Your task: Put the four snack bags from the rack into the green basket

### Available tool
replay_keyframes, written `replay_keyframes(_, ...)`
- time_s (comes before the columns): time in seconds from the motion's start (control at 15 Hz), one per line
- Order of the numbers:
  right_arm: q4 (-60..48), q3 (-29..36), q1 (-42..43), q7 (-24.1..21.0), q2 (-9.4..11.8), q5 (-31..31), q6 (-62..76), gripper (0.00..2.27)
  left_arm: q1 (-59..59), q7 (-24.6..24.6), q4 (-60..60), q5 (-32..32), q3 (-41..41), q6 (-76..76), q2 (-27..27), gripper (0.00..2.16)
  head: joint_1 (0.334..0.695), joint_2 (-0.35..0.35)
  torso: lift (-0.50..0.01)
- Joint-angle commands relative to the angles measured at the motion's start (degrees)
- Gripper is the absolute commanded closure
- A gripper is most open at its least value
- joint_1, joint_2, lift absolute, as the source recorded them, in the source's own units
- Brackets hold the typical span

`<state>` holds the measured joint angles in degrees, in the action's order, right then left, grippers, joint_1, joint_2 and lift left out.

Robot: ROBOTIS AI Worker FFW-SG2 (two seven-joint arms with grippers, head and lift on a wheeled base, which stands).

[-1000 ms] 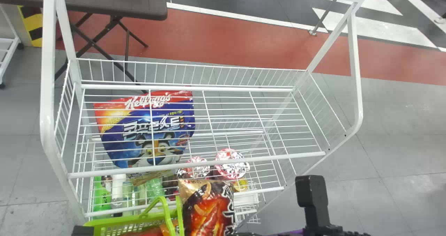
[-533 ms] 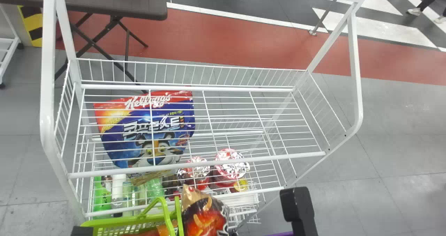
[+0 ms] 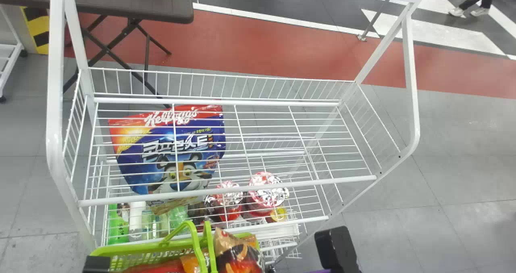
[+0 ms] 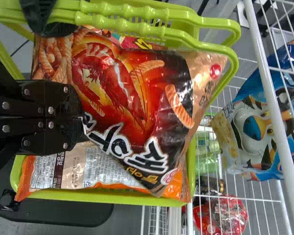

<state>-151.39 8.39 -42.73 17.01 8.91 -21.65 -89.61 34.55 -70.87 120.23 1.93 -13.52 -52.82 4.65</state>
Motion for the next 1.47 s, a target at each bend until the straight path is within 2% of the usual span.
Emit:
replay_keyframes(0.0, 0.04, -4.88, 2.48, -0.04, 1.63, 3.02, -0.47, 2.21, 0.25, 0.12, 0.44, -0.08, -0.63, -0.05, 0.18, 2.13, 0.695, -0.350, -0.006)
replay_keyframes(0.13, 0.39, -7.95, 3.18, -0.22, 1.63, 6.71, -0.47, 2.21, 0.69, 0.21, 1.06, -0.08, -0.54, -0.05, 0.27, 2.13, 0.695, -0.350, -0.006)
replay_keyframes(0.33, 0.13, -8.57, 3.35, 0.04, 1.90, 6.53, -0.47, 2.16, 1.05, 0.21, 1.41, -0.08, -0.54, -0.05, 0.27, 2.13, 0.695, -0.350, -0.006)
replay_keyframes(0.4, -0.14, -8.57, 2.91, 0.92, 2.07, 6.44, -0.47, 1.82, 1.05, 0.21, 1.41, -0.08, -0.54, -0.05, 0.27, 2.13, 0.695, -0.350, -0.006)
replay_keyframes(0.47, -0.75, -8.13, 2.39, 2.77, 2.16, 6.44, -0.47, 1.07, 1.05, 0.21, 1.32, -0.08, -0.54, -0.05, 0.36, 2.13, 0.695, -0.350, -0.006)
replay_keyframes(0.53, -1.98, -7.42, 1.24, 3.91, 2.16, 6.36, -0.47, 0.00, 1.05, 0.21, 1.32, 0.00, -0.46, -0.05, 0.36, 2.13, 0.695, -0.350, -0.006)
replay_keyframes(0.87, -7.43, -2.94, 0.37, 5.32, 2.16, 6.00, -0.47, 0.07, 1.05, 0.21, 0.88, -0.08, -0.46, 0.13, 0.27, 2.13, 0.695, -0.350, -0.006)
replay_keyframes(1.13, -11.39, 2.68, 0.37, 8.48, 1.37, 4.25, -0.47, 0.08, 1.22, 0.30, 0.88, 0.00, -0.37, 0.13, 0.27, 2.13, 0.695, -0.350, -0.006)
replay_keyframes(1.2, -12.00, 4.09, 0.37, 9.27, 0.40, 4.25, -0.47, 0.08, 1.22, 0.30, 0.88, 0.00, -0.37, 0.13, 0.27, 2.13, 0.695, -0.350, -0.006)
replay_keyframes(1.27, -11.65, 6.37, -0.16, 11.64, -1.62, 4.25, -0.47, 0.08, 1.22, 0.30, 0.88, -0.08, -0.46, 0.13, 0.18, 2.13, 0.695, -0.350, -0.006)
replay_keyframes(1.33, -10.24, 6.64, -2.80, 11.64, -3.99, 5.48, -0.47, 0.09, 1.22, 0.30, 0.88, -0.17, -0.46, 0.13, 0.09, 2.13, 0.695, -0.350, -0.006)
replay_keyframes(1.4, -7.34, 6.20, -5.35, 11.03, -4.61, 6.36, 5.10, 0.09, 1.22, 0.39, 0.71, -0.17, -0.54, 0.13, 0.09, 2.13, 0.695, -0.350, -0.006)
